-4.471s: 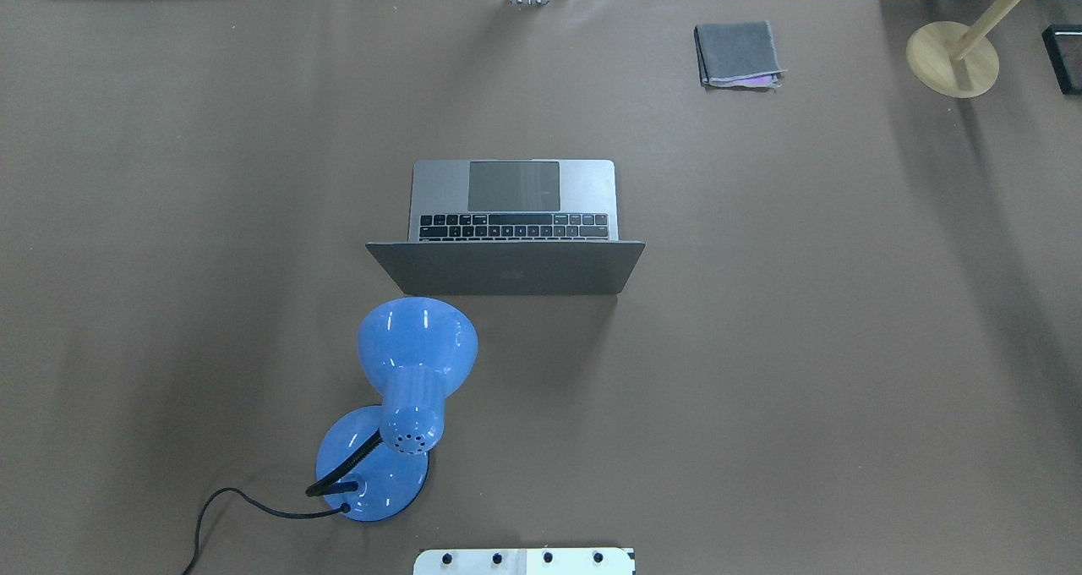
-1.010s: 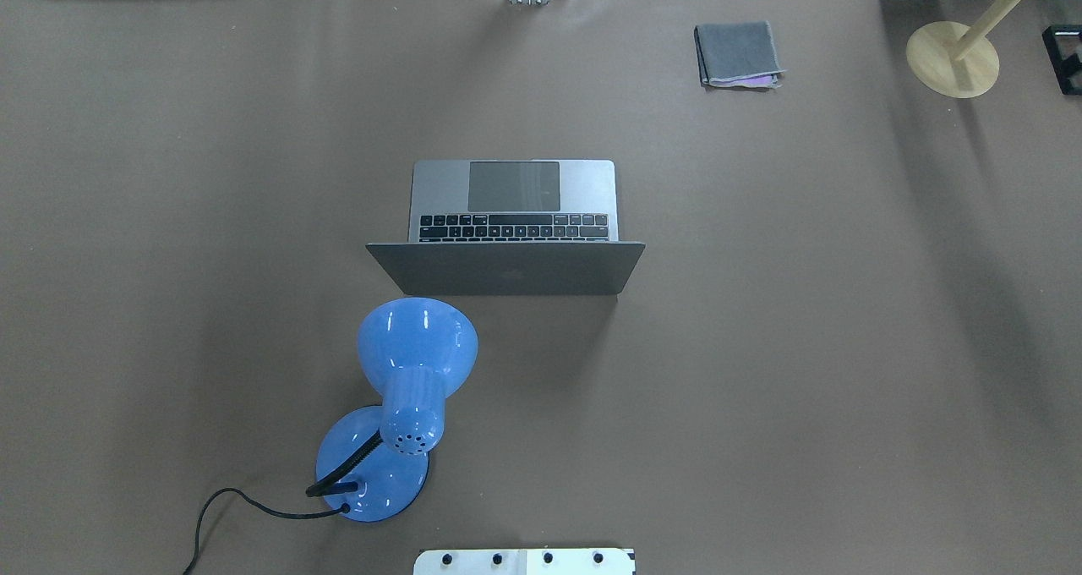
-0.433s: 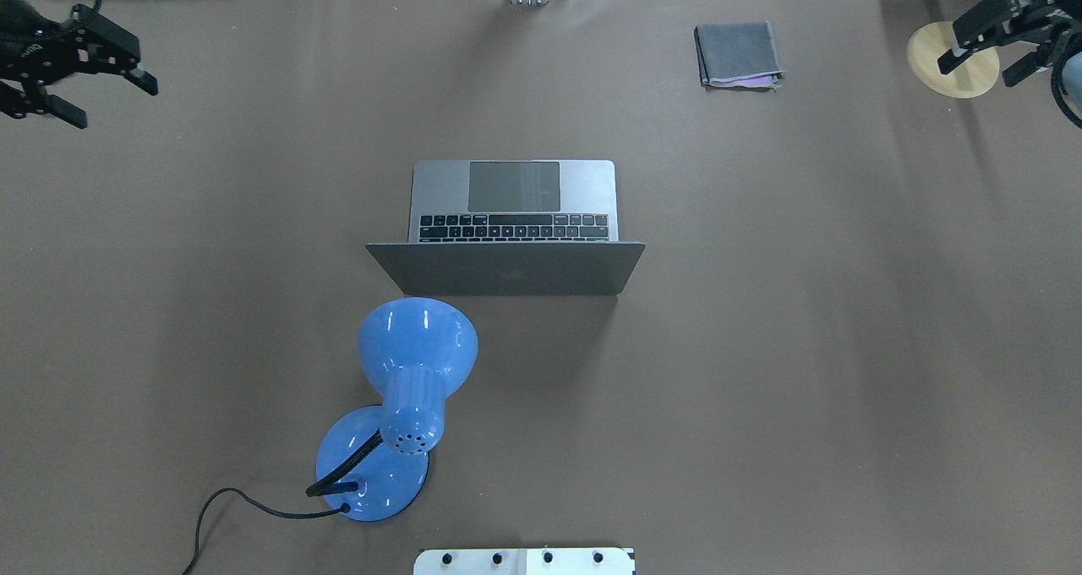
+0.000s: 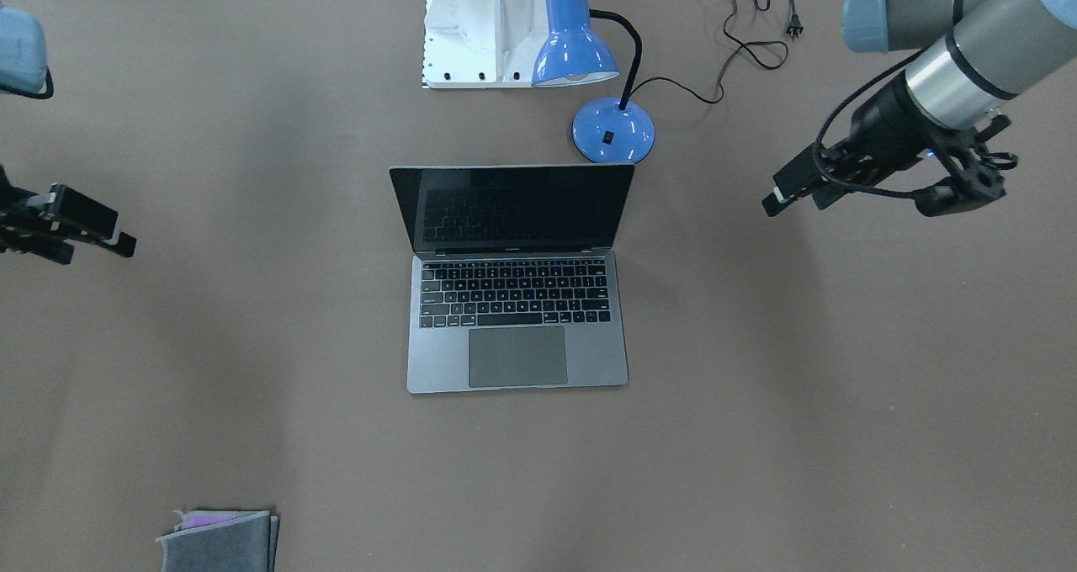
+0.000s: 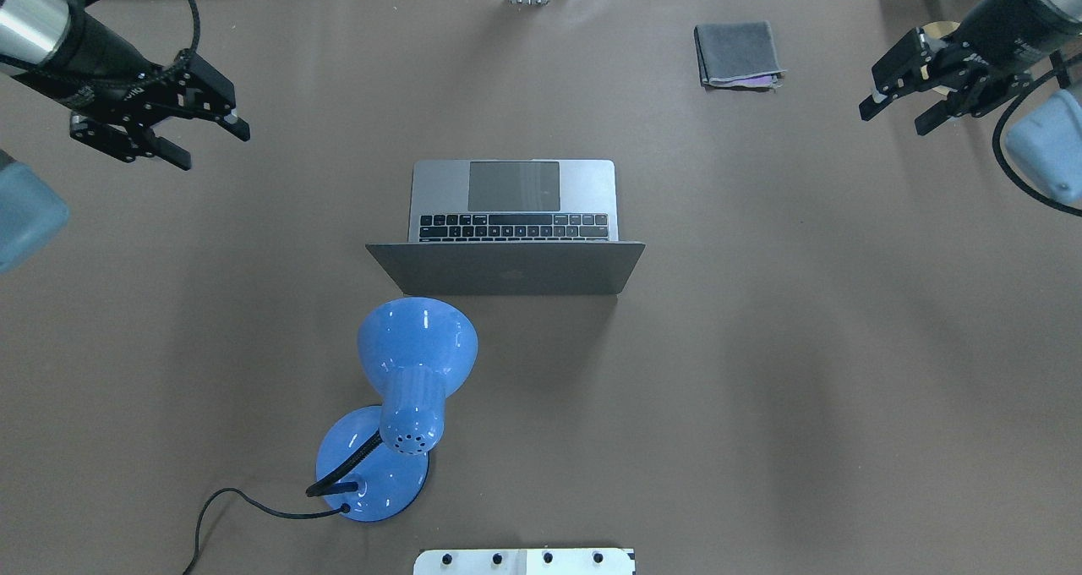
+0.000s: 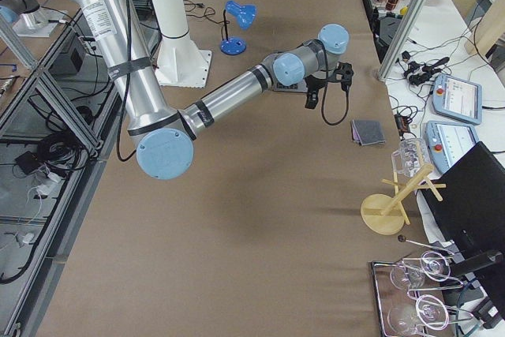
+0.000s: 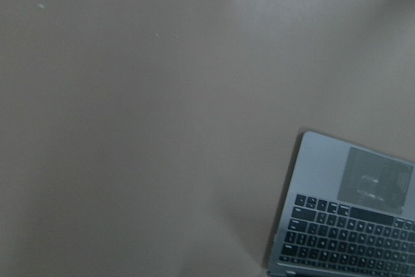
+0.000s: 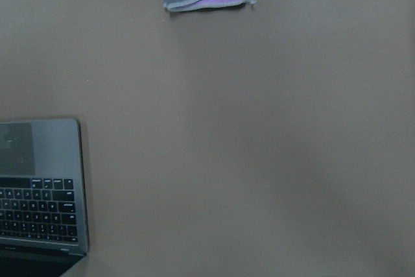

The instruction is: Close laptop

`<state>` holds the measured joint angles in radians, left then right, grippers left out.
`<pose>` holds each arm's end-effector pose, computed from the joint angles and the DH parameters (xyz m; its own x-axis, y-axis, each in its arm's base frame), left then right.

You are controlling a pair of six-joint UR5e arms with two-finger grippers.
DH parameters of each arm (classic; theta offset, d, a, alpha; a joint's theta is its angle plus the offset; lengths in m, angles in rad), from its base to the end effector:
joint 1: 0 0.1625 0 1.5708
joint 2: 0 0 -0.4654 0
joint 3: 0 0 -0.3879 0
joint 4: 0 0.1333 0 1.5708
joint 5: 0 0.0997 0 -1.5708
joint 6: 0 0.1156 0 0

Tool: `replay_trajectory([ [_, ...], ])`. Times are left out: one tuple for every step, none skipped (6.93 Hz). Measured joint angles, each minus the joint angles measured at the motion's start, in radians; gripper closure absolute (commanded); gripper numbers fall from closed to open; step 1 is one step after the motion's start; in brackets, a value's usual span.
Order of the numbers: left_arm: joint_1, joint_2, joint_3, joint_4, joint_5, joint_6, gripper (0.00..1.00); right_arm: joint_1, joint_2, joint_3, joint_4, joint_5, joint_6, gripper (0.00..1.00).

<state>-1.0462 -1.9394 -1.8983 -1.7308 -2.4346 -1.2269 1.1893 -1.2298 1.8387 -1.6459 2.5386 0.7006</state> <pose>0.2549 -0.5312 0.3218 0.4016 -0.2568 -0.8791 0.1478 0.9655 -0.2145 -0.1854 -0.5646 0.3849 0.4897 0.0563 0.8701 0.0063 0.9977 -0.0682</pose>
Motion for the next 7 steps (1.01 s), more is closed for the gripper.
replay_trajectory([
  [0.037,-0.013,-0.017,-0.001,0.0,-0.033,1.0,-0.03,-0.026,0.065,0.0,0.003,0.031,1.0],
  [0.07,-0.023,-0.025,0.0,0.0,-0.046,1.0,-0.065,-0.041,0.11,0.0,0.01,0.042,1.0],
  [0.097,-0.033,-0.03,0.0,-0.004,-0.052,1.0,-0.109,-0.046,0.147,0.0,0.027,0.046,1.0],
  [0.121,-0.047,-0.036,0.0,-0.01,-0.061,1.0,-0.162,-0.047,0.181,0.001,0.041,0.047,1.0],
  [0.152,-0.061,-0.04,0.0,-0.012,-0.082,1.0,-0.214,-0.043,0.205,0.001,0.046,0.053,1.0],
  [0.181,-0.074,-0.042,0.0,-0.012,-0.104,1.0,-0.258,-0.031,0.217,0.001,0.045,0.073,1.0],
  [0.203,-0.081,-0.044,0.0,-0.012,-0.117,1.0,-0.303,-0.009,0.221,0.002,0.036,0.1,1.0],
])
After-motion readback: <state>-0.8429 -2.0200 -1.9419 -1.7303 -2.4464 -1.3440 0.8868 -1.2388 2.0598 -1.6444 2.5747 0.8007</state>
